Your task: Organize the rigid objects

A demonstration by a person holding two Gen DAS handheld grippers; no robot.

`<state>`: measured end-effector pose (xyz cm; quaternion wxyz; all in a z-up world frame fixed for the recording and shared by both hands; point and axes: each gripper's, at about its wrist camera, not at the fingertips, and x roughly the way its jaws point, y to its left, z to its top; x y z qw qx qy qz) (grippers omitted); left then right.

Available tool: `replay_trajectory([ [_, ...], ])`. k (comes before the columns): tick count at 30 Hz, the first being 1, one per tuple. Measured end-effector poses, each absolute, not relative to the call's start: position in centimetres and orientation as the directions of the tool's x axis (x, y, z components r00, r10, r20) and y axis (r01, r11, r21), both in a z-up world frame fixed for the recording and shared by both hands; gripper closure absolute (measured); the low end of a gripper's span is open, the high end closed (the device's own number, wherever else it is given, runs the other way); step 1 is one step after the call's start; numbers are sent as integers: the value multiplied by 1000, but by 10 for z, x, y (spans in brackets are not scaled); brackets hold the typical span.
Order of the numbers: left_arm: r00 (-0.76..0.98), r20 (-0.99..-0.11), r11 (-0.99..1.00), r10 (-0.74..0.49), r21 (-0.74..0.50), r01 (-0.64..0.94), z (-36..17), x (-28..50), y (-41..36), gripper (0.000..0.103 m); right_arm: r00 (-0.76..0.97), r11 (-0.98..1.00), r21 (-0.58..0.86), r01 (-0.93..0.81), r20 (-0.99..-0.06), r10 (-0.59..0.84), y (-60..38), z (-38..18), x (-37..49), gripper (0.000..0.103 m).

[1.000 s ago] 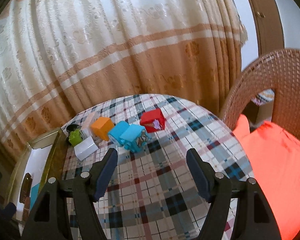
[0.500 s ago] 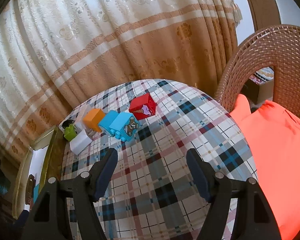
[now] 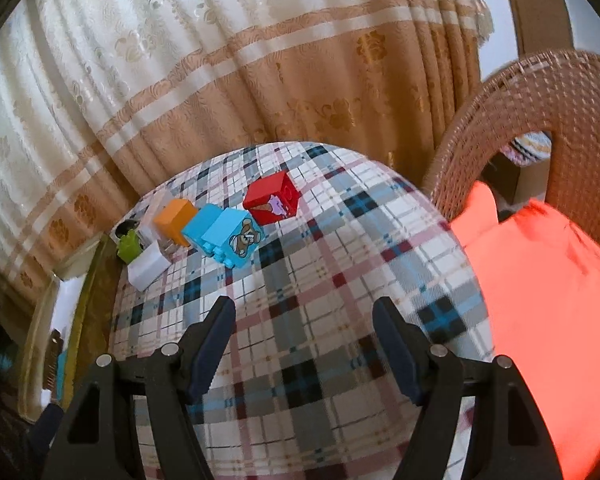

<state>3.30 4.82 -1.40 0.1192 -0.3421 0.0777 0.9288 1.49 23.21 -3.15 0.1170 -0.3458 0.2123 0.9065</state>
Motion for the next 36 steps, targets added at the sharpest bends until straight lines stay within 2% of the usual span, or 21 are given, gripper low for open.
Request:
replay_trajectory([
  [18,-713,-679,-963,175,33,-268,2,-1,44,1,-670,-958,263,-116,-733,-120,222,-28,-74,30],
  [28,-669,-715,-966,202,-33,-256,-3,-16,44,1,-622,-966,255,-48,-764,-171,213,-38,-111,30],
  [36,-654,-730,-965,196,-26,-261,-8,-20,48,1,-614,-974,225,0,-769,-177,207,-44,-126,30],
])
